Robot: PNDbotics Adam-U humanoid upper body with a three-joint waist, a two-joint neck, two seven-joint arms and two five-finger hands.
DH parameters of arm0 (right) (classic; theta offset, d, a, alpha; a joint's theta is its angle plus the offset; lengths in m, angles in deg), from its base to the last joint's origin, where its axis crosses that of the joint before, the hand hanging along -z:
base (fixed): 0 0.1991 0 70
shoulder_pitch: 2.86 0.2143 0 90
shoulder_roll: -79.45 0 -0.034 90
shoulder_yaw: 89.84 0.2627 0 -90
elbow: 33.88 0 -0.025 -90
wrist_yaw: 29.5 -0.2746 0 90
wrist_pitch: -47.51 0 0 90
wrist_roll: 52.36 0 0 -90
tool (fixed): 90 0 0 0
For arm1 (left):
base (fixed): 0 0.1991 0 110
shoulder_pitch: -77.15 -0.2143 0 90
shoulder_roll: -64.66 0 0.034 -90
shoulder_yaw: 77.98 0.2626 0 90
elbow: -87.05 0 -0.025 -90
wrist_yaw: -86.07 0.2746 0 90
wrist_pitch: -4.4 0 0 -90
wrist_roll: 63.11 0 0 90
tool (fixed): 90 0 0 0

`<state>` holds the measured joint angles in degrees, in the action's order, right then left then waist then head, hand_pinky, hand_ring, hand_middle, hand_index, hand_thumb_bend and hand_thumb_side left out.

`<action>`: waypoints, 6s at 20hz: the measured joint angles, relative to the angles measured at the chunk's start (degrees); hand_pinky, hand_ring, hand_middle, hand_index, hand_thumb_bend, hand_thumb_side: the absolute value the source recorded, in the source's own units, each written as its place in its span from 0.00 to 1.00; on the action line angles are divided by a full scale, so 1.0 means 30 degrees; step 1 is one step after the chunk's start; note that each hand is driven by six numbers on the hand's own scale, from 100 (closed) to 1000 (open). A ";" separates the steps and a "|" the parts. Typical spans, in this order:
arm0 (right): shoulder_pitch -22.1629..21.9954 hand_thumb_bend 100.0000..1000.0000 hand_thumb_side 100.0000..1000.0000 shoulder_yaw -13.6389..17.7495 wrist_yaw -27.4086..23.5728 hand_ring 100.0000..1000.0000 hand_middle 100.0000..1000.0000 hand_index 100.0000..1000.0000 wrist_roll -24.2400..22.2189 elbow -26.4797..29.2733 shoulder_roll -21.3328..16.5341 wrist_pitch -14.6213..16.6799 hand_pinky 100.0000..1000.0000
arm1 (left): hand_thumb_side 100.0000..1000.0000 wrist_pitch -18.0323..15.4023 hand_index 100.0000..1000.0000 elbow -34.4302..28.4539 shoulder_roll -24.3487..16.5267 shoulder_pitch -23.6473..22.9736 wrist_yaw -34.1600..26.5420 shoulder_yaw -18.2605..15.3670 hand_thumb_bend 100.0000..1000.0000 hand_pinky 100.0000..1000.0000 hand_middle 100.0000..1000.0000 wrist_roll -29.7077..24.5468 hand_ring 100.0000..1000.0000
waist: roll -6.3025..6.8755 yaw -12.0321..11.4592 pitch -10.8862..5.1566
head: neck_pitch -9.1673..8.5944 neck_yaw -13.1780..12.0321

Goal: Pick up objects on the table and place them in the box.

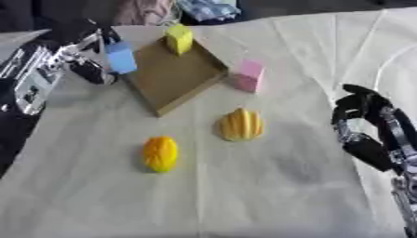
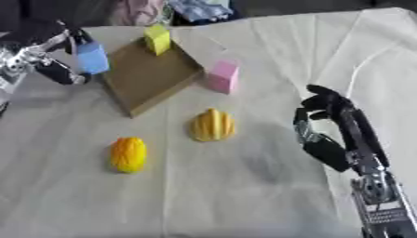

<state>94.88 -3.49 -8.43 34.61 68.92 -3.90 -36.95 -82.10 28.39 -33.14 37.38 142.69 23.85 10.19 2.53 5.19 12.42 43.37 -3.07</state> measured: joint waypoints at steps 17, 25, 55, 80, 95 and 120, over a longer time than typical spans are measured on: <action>0.0003 0.00 0.34 -0.0213 -0.0117 0.67 0.61 0.86 -0.0238 -0.0006 0.0008 0.0086 0.62 | 0.41 0.2353 0.88 0.2512 0.1394 0.0493 0.2208 -0.1011 0.63 0.76 0.78 0.2878 0.73 | -0.0001 0.0394 0.0000 | 0.0139 -0.0375; 0.0036 0.00 0.34 -0.0075 -0.0118 0.67 0.61 0.86 -0.0185 -0.0006 0.0012 0.0064 0.62 | 0.43 0.2654 0.85 -0.0271 0.0150 -0.0074 0.0963 -0.1199 0.65 0.73 0.74 0.2377 0.67 | -0.0001 0.0060 0.0000 | 0.0133 -0.0207; 1.1922 0.15 0.32 -0.3414 0.0127 0.82 0.80 0.94 -0.7091 -0.8309 -0.6519 0.1495 0.74 | 0.40 0.1931 0.76 -1.7293 0.2342 -1.4094 -1.4713 -0.4509 0.55 0.64 0.61 0.6835 0.54 | -0.0301 -0.1548 0.0000 | -0.0070 0.1661; 1.6353 0.27 0.34 -0.1901 0.7026 0.86 0.83 0.97 -0.7797 -1.8887 -0.1339 0.3541 0.77 | 0.42 0.1064 0.76 -1.6605 0.5128 -1.4913 -1.5663 -0.4481 0.54 0.64 0.61 0.6348 0.54 | -0.0301 -0.2682 0.0000 | -0.0208 0.2611; 1.6410 0.27 0.36 -0.1391 0.8177 0.82 0.77 0.95 -0.5194 -1.9964 -0.1326 0.2578 0.75 | 0.43 0.1107 0.76 -1.6485 0.5416 -1.5044 -1.5561 -0.4475 0.54 0.65 0.61 0.6176 0.55 | -0.0301 -0.2687 0.0000 | -0.0212 0.2674; 1.6425 0.02 0.15 -0.1287 0.9258 0.62 0.39 0.52 -0.3410 -1.9767 -0.1284 0.2513 0.64 | 0.43 0.1139 0.76 -1.6472 0.5608 -1.5050 -1.5439 -0.4475 0.53 0.66 0.61 0.6026 0.54 | -0.0301 -0.2780 0.0000 | -0.0215 0.2756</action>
<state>144.15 -7.35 19.34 24.38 9.62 -7.75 -29.42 -78.68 -21.03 -16.31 -7.77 96.37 10.42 28.27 1.63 -3.15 12.42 42.73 5.20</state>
